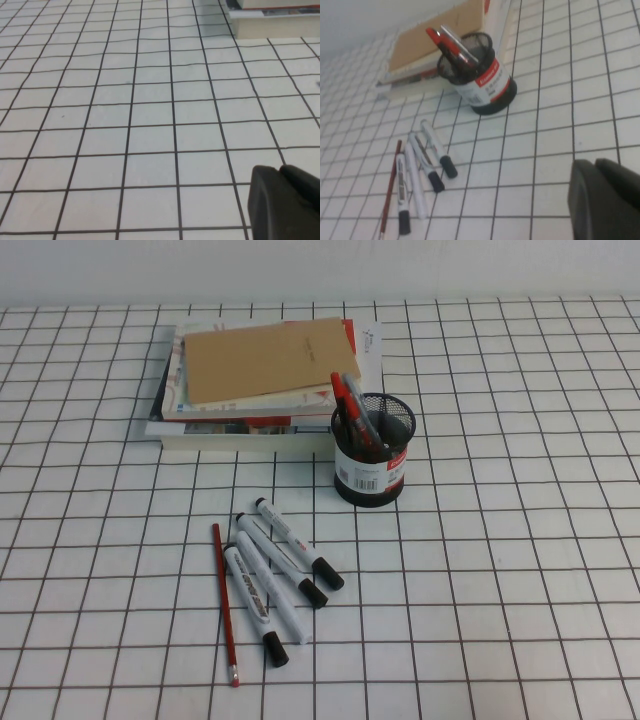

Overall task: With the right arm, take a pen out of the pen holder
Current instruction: 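Take a marker out of the pen holder and lay it on the table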

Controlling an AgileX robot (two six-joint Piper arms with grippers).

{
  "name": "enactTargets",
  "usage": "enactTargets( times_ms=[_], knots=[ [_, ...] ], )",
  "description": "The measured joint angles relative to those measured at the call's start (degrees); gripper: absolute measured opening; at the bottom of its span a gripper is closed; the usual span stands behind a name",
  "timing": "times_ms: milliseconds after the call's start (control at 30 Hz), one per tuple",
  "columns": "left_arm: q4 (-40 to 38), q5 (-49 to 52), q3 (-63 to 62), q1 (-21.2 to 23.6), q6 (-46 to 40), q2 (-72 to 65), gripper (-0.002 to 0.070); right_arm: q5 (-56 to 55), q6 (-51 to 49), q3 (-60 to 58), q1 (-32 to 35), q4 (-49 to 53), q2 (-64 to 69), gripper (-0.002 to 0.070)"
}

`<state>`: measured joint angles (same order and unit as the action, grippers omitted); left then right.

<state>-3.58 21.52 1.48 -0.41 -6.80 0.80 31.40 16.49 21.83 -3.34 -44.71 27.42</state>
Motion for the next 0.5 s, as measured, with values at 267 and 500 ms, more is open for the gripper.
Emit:
enactTargets(
  times_ms=[267,500],
  knots=[
    [0.0,0.0,0.0,0.0,0.0,0.0,-0.0004,9.7,0.6,14.4,0.0,9.5,20.0,-0.0016],
    [0.0,0.0,0.0,0.0,0.0,0.0,-0.0004,8.5,1.1,20.2,-2.1,12.4,29.8,-0.0016]
  ],
)
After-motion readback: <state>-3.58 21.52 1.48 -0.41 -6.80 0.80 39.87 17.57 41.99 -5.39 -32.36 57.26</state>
